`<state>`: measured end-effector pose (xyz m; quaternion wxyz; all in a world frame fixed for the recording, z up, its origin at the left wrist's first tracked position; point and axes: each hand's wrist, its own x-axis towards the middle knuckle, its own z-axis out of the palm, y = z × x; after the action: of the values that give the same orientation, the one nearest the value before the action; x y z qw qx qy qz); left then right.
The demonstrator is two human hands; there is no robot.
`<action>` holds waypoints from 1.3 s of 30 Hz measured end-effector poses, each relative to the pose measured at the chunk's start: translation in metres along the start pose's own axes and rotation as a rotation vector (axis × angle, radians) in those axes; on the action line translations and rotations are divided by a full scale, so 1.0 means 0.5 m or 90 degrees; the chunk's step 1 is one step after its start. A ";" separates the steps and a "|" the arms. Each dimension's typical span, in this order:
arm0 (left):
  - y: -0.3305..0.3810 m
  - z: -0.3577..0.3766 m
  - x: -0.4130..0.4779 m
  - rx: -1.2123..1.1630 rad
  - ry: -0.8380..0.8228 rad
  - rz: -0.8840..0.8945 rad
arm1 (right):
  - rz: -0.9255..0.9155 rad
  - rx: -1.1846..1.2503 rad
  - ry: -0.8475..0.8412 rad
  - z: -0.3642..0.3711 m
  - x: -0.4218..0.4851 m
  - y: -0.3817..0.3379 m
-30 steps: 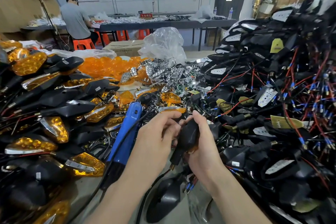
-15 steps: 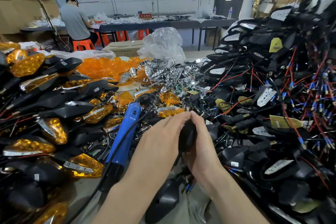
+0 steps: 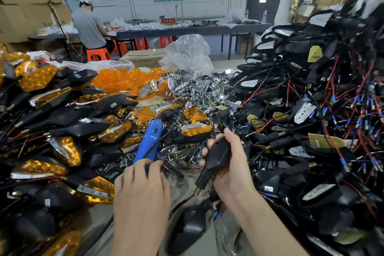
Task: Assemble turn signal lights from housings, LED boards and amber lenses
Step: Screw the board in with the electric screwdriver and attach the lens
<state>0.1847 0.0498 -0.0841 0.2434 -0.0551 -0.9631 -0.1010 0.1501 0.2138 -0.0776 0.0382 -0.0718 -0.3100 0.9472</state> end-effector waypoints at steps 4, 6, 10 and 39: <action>-0.011 0.014 -0.006 0.129 -0.033 -0.018 | -0.006 -0.008 -0.003 -0.001 -0.001 0.001; -0.009 0.019 -0.002 0.163 -0.051 -0.023 | -0.004 -0.009 -0.005 -0.001 -0.001 -0.001; 0.006 0.019 0.025 0.205 -0.082 -0.081 | -0.001 -0.019 0.005 0.002 -0.003 -0.004; -0.028 -0.123 0.227 -1.187 0.020 -0.318 | 0.009 -0.028 -0.062 -0.001 -0.003 -0.002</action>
<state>0.1112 0.0289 0.0209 0.0861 -0.0181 -0.4766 -0.8747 0.1518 0.2145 -0.0772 0.0149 -0.0283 -0.3315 0.9429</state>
